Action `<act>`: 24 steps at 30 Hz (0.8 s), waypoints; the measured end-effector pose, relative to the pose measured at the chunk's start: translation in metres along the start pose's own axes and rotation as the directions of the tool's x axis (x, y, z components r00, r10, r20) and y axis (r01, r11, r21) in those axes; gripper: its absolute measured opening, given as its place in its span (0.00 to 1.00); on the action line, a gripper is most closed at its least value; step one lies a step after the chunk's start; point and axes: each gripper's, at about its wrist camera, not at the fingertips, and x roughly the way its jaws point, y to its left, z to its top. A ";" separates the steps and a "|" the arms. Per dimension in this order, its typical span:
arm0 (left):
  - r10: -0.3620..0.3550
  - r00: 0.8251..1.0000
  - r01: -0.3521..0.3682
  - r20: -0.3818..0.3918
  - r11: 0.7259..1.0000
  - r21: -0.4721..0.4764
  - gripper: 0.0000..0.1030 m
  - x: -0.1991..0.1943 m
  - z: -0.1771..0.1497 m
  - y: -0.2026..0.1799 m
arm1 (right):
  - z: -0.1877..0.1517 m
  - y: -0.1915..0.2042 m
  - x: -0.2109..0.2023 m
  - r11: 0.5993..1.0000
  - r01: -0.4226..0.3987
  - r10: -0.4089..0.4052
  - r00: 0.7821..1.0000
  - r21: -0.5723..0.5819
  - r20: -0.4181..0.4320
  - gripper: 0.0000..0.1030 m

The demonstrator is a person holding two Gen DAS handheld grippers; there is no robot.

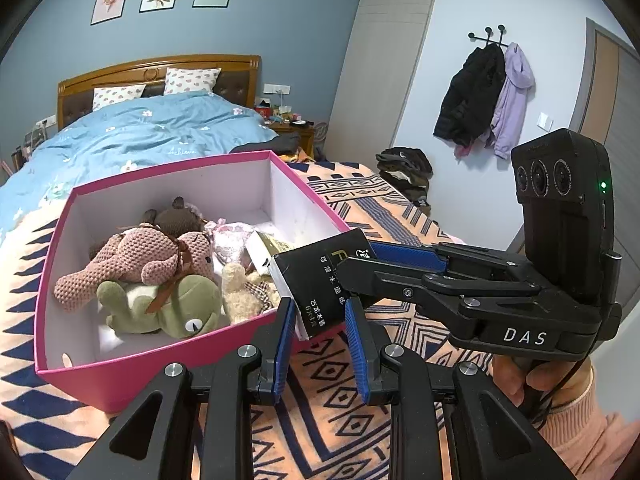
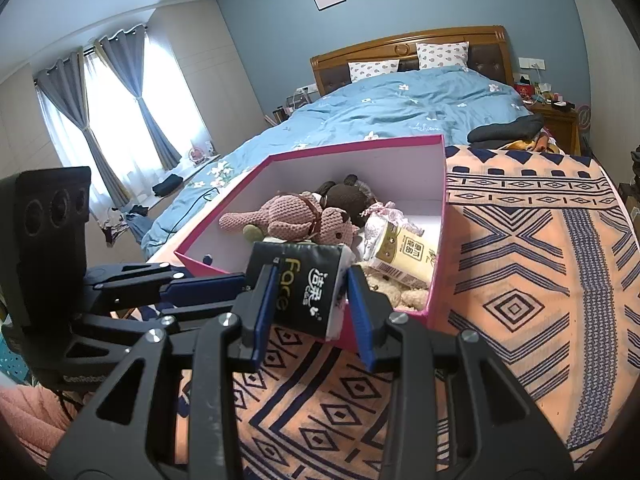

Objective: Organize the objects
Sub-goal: 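Carry the black 'Face' pack over the pink box's rim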

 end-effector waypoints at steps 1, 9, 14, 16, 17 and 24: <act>0.002 1.000 -0.002 0.000 1.000 0.000 0.24 0.000 0.000 0.000 | 0.000 0.000 0.000 1.000 0.001 -0.001 1.000 0.000 0.000 0.38; 0.009 1.000 -0.009 -0.002 1.000 0.003 0.25 0.002 0.003 0.001 | 0.002 -0.003 0.003 1.000 0.001 -0.001 1.000 0.007 -0.004 0.38; 0.015 1.000 -0.015 -0.004 1.000 0.001 0.24 0.005 0.006 0.003 | 0.004 -0.006 0.005 1.000 -0.003 0.004 1.000 0.015 -0.005 0.38; 0.018 1.000 -0.018 -0.006 1.000 0.000 0.24 0.006 0.006 0.004 | 0.005 -0.006 0.006 1.000 -0.002 0.002 1.000 0.015 -0.005 0.38; 0.020 1.000 -0.020 -0.008 1.000 0.000 0.24 0.007 0.007 0.004 | 0.005 -0.006 0.006 1.000 -0.003 0.003 1.000 0.013 -0.005 0.38; 0.031 0.999 -0.031 -0.012 1.000 -0.002 0.24 0.011 0.010 0.007 | 0.007 -0.005 0.008 1.000 0.000 0.000 1.000 0.011 -0.006 0.38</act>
